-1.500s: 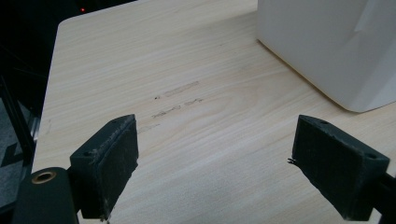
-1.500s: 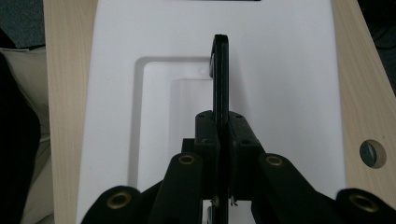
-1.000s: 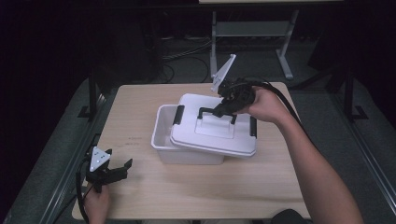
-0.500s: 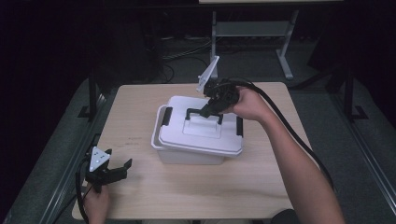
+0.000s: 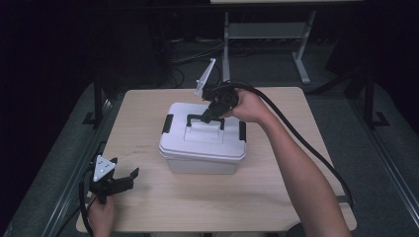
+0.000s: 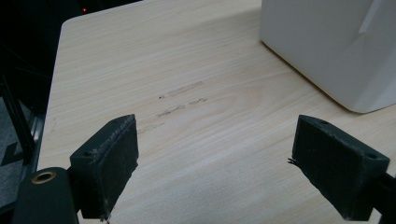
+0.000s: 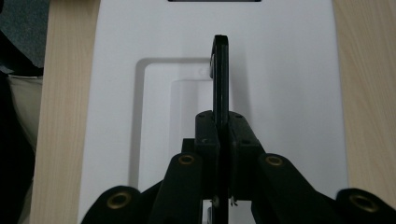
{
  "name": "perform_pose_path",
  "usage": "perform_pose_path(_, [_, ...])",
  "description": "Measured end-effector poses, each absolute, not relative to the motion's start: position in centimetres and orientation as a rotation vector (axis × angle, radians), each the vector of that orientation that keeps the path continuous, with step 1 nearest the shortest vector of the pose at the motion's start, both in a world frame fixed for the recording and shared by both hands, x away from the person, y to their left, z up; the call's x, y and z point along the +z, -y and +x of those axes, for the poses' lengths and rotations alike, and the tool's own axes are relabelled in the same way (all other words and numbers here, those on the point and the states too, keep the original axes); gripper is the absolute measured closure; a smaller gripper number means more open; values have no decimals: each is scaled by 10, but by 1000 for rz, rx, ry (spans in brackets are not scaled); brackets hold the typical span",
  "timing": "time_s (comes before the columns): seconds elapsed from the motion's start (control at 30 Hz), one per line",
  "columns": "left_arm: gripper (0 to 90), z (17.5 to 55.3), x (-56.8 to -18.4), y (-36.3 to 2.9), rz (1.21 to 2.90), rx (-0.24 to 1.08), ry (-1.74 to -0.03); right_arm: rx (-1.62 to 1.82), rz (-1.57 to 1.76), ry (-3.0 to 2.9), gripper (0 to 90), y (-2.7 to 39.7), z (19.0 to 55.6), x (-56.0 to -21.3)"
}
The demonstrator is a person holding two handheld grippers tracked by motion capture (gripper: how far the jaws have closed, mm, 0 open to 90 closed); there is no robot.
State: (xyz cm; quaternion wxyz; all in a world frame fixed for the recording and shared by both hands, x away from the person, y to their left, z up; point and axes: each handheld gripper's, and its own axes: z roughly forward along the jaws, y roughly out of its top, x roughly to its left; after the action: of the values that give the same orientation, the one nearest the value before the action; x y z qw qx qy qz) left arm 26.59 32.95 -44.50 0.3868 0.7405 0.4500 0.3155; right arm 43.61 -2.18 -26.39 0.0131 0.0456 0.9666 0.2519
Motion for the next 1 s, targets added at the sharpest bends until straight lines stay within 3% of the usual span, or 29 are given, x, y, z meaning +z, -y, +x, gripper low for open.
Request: perform_pose_path(1.0, [137,266,-445,-331,1882,801,-1148,820,143,-3038,840,16,447,-276])
